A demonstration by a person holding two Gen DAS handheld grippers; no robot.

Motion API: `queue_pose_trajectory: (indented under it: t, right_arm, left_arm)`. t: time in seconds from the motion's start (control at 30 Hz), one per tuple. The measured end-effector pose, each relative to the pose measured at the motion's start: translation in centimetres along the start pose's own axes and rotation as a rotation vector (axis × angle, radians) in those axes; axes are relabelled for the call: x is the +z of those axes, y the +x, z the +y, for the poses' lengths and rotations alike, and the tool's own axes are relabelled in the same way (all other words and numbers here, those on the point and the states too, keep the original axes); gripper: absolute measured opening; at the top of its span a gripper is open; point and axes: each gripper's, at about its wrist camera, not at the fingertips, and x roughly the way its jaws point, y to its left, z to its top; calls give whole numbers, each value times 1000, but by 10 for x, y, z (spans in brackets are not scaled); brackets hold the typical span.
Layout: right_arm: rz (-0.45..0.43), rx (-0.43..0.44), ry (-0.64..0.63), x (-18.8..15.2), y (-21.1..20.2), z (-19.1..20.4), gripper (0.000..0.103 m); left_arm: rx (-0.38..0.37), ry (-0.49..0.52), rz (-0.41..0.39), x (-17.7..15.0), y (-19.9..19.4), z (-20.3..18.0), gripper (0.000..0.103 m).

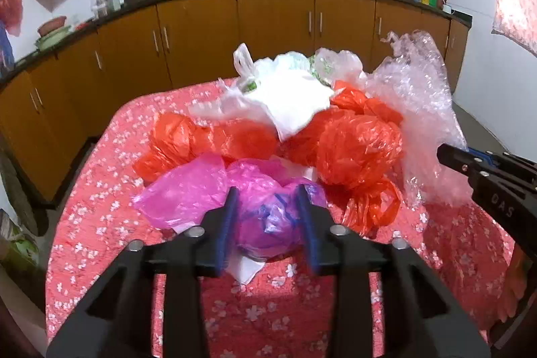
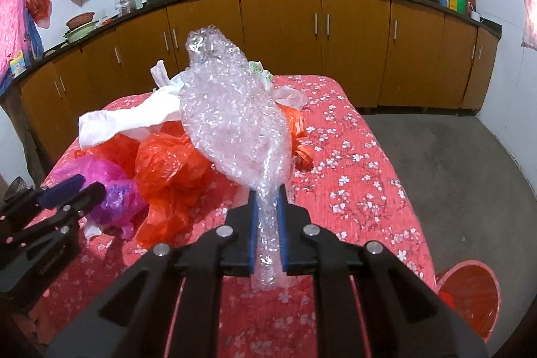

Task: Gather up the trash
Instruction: 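Grasp a bubble wrap piece with the right tool while the left tool approaches the pink bag, then grasp the pink bag with the left tool and carry both items toward the wastebasket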

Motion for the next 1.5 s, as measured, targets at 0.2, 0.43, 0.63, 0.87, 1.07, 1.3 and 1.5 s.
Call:
queue_pose_trajectory:
  t: [0.2, 0.43, 0.63, 0.87, 1.07, 1.3, 1.5]
  right_arm:
    - [-13, 6, 10, 3, -7, -3, 12]
    - [-29, 0, 22, 4, -16, -9, 12]
    - [-43, -1, 27, 4, -24, -11, 12]
    - [-68, -3, 26, 5, -41, -13, 12]
    - [-86, -34, 47, 0, -58, -31, 12]
    - [-107, -103, 91, -7, -80, -71, 11]
    - [-119, -184, 158, -18, -99, -119, 11]
  left_arm:
    - [13, -44, -12, -5, -7, 15, 23]
    - [62, -78, -32, -11, -20, 46, 22]
    - [99, -95, -66, -10, -36, 64, 22]
    - [104, -106, -118, 0, -54, 66, 22]
    - [69, -67, -162, 16, -67, 42, 22]
    - [3, -19, -189, 32, -72, -3, 22]
    - [-77, 26, -197, 39, -73, -51, 22]
